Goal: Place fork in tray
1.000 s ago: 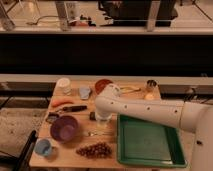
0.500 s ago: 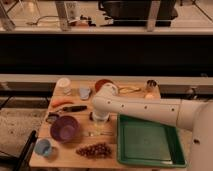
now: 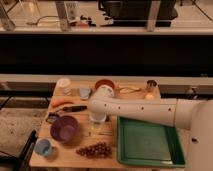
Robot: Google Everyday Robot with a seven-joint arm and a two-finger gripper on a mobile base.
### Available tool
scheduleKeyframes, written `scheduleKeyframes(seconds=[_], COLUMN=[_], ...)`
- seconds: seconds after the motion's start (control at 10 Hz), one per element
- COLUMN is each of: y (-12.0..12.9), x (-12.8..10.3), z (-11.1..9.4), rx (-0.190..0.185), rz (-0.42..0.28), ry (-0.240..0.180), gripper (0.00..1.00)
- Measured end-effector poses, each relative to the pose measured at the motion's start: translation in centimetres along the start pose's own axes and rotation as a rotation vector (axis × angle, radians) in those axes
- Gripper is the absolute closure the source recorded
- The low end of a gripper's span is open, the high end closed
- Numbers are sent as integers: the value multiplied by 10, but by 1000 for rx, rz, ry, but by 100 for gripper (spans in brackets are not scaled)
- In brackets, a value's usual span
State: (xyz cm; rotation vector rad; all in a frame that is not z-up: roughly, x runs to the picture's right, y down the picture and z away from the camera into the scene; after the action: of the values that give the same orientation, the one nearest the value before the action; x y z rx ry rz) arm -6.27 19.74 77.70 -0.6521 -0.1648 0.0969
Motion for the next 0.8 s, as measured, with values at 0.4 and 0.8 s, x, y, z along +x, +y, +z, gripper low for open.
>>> scheduleKeyframes(seconds=[0.4, 0.8], y=[17, 21], x=[-3, 7], z=[7, 17], rx=[11, 22], rz=[25, 40], ry=[-30, -55], gripper=[20, 20])
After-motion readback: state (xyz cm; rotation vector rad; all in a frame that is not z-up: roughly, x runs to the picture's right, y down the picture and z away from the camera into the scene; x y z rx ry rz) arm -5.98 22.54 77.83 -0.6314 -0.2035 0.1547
